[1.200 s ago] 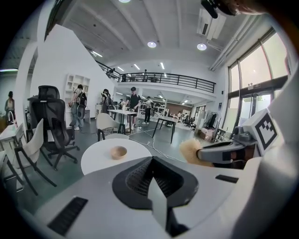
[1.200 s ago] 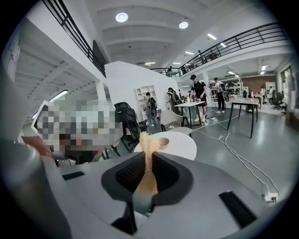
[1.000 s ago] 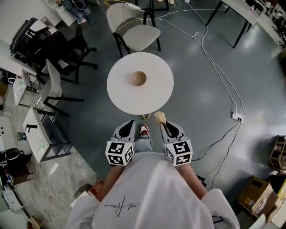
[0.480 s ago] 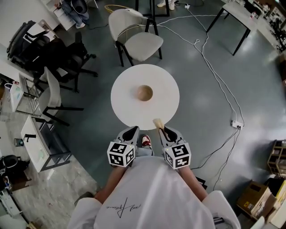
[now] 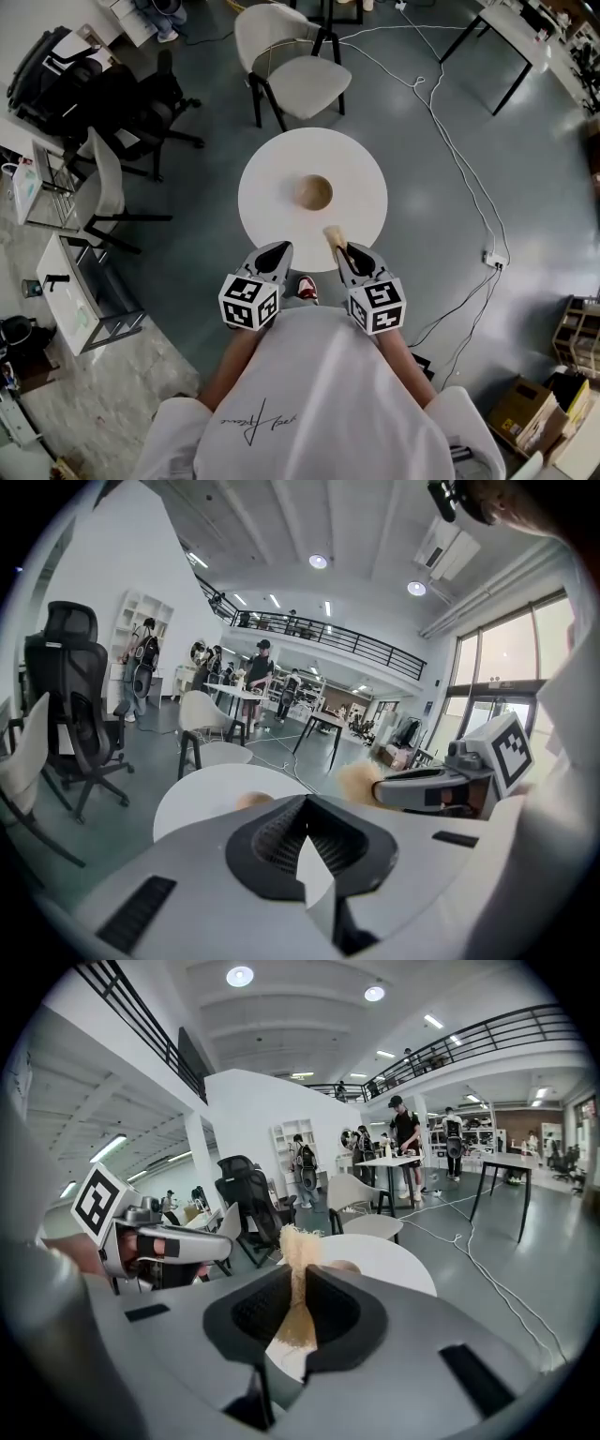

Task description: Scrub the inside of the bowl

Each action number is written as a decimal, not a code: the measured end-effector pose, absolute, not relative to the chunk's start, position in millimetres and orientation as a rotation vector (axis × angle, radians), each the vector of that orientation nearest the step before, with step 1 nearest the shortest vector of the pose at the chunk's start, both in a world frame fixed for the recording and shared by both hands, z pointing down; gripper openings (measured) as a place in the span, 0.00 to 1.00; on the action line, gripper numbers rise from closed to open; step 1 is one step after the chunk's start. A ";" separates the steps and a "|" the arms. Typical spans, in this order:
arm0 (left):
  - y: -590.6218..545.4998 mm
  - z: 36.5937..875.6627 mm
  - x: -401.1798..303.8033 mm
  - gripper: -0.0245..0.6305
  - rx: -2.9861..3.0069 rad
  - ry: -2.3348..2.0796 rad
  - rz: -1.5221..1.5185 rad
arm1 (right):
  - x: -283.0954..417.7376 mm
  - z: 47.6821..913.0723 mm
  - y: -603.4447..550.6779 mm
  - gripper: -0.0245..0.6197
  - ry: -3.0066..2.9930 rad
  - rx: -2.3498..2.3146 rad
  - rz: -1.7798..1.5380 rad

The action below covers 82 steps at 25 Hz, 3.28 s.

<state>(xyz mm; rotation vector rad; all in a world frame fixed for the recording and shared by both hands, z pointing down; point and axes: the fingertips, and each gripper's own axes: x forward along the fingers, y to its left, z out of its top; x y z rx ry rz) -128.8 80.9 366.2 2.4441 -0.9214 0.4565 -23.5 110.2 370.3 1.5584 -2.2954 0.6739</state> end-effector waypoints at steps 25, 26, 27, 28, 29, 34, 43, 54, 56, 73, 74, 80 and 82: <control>29.1 420.3 -125.1 0.05 2.243 -0.855 0.530 | 28.6 401.0 48.9 0.13 -2.168 1.618 0.681; 25.9 422.9 -123.6 0.05 2.236 -0.861 0.541 | 31.7 404.7 46.3 0.13 -2.165 1.610 0.693; 23.0 425.6 -122.5 0.05 2.228 -0.868 0.552 | 33.9 408.6 43.7 0.13 -2.161 1.600 0.703; 20.2 428.5 -121.8 0.05 2.221 -0.875 0.561 | 34.9 412.1 40.7 0.13 -2.158 1.589 0.707; 17.4 431.5 -121.2 0.05 2.214 -0.879 0.570 | 35.0 415.1 36.9 0.13 -2.157 1.578 0.706; 6.8 449.1 -112.1 0.05 2.180 -0.844 0.621 | 31.8 430.5 20.3 0.13 -2.168 1.494 0.695; -10.9 476.1 -102.7 0.05 2.091 -0.830 0.649 | 48.4 454.7 -5.4 0.13 -2.135 1.418 0.666; -27.7 516.1 -103.2 0.05 1.967 -0.844 0.695 | 39.1 478.1 -36.6 0.13 -2.161 1.293 0.688; -31.6 523.4 -104.3 0.05 1.946 -0.873 0.695 | 37.4 482.6 -39.7 0.13 -2.162 1.272 0.698; -57.1 568.8 -98.4 0.18 1.771 -0.925 0.609 | 32.1 510.7 -53.9 0.13 -2.202 1.045 0.626; -58.5 571.0 -96.8 0.18 1.764 -0.926 0.604 | 31.8 514.1 -55.0 0.13 -2.199 1.023 0.632; -64.1 579.8 -95.2 0.18 1.738 -0.941 0.611 | 27.1 524.3 -71.3 0.13 -2.215 0.944 0.639; -68.6 582.4 -97.0 0.18 1.728 -0.948 0.607 | 26.0 528.6 -80.1 0.13 -2.211 0.927 0.625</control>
